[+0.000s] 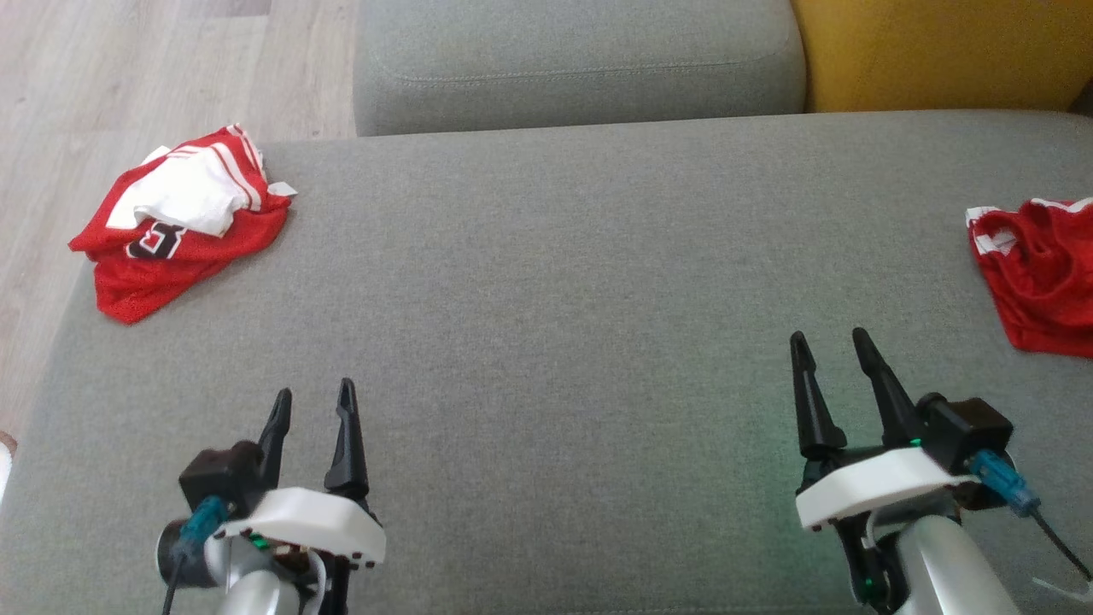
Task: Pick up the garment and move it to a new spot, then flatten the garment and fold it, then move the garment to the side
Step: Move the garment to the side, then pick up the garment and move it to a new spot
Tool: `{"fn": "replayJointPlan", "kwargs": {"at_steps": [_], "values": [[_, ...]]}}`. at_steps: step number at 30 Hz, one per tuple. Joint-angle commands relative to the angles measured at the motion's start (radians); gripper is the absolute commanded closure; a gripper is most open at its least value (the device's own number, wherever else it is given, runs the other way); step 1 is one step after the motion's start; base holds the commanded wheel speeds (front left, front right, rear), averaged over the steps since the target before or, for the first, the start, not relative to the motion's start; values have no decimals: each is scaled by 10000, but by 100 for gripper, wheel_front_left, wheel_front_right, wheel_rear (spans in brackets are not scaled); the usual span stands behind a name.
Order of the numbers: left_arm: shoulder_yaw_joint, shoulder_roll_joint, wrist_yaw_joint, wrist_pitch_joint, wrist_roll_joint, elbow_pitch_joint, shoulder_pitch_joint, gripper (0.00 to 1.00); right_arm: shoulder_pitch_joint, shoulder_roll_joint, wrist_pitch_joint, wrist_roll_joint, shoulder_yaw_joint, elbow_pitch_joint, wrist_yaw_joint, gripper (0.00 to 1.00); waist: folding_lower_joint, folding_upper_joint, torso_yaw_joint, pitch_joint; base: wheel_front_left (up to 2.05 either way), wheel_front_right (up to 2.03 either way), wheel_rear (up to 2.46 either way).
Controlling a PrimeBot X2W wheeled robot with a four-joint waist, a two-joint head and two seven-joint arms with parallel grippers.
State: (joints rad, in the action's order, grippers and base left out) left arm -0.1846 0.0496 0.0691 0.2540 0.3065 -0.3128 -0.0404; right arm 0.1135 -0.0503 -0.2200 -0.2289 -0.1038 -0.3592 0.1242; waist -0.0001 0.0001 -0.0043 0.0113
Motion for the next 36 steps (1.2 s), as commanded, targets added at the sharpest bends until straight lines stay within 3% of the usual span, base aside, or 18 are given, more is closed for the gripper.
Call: {"fn": "replayJointPlan", "kwargs": {"at_steps": [1,26,36], "values": [[261,10,-5,78,-7,372,-210,0,305,0,-115,0,-192,319,65,0,1,-1,-3,6,0,0,0],[-4,7,-28,78,-12,400,-107,0,157,1,-156,251,-80,72,65,0,1,-1,286,135,0,0,0],[-212,7,-56,78,-120,384,-262,0,-8,1,-151,154,-183,103,65,0,1,-1,1562,206,0,0,0]]}}
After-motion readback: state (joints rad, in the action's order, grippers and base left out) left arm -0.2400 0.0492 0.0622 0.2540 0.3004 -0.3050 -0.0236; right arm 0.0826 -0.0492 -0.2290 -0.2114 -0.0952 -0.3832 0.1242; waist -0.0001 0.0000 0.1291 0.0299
